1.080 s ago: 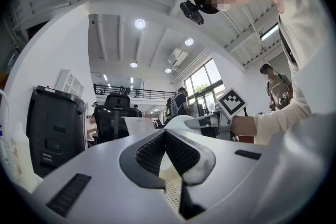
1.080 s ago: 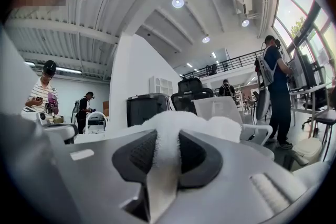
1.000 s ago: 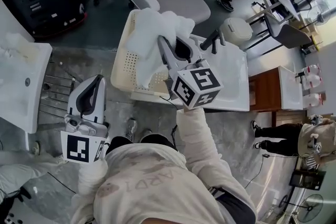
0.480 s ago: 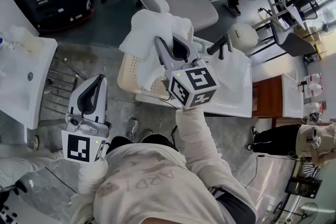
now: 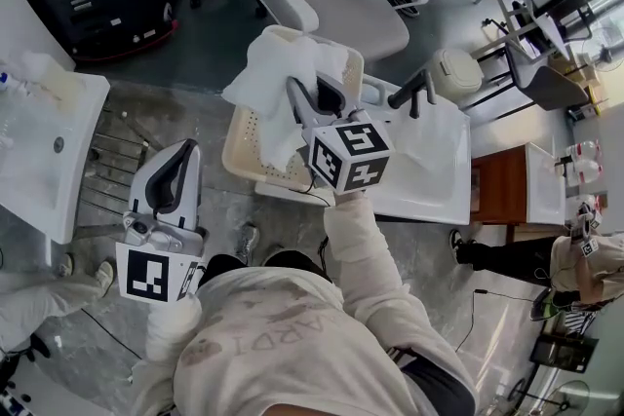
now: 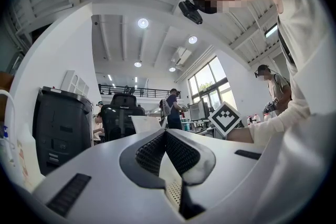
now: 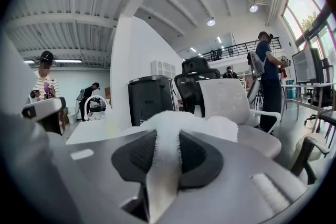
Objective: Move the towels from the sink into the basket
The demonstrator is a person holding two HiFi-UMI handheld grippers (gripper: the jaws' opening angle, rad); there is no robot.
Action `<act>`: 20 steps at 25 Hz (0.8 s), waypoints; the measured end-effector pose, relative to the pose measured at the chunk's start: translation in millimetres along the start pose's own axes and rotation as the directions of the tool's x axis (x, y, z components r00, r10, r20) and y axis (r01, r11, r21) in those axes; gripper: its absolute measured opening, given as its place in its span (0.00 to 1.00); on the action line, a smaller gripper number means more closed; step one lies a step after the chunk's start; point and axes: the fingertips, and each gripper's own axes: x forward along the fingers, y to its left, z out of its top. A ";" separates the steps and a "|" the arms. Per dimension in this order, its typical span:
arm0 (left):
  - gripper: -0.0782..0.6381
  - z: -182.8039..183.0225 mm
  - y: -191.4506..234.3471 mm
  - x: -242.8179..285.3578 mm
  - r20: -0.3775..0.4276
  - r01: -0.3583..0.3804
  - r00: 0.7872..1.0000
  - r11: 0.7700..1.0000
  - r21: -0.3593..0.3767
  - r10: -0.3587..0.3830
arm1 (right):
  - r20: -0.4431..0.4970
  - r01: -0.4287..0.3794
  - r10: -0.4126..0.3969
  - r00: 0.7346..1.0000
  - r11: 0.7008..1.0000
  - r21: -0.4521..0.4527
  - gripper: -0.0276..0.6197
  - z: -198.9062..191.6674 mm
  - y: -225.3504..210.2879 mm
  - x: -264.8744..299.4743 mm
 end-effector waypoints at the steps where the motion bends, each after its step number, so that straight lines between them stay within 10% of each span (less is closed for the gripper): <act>1: 0.12 -0.9 0.7 0.1 -0.001 -0.001 1.000 1.000 -0.001 0.001 | -0.019 0.009 -0.009 1.000 1.000 0.006 0.20 -6.8 -3.4 2.8; 20: 0.12 -15.2 14.5 10.9 -0.029 -0.014 0.999 1.000 -0.010 0.013 | -0.356 0.145 -0.131 0.925 0.989 0.014 0.25 -118.2 -55.9 50.1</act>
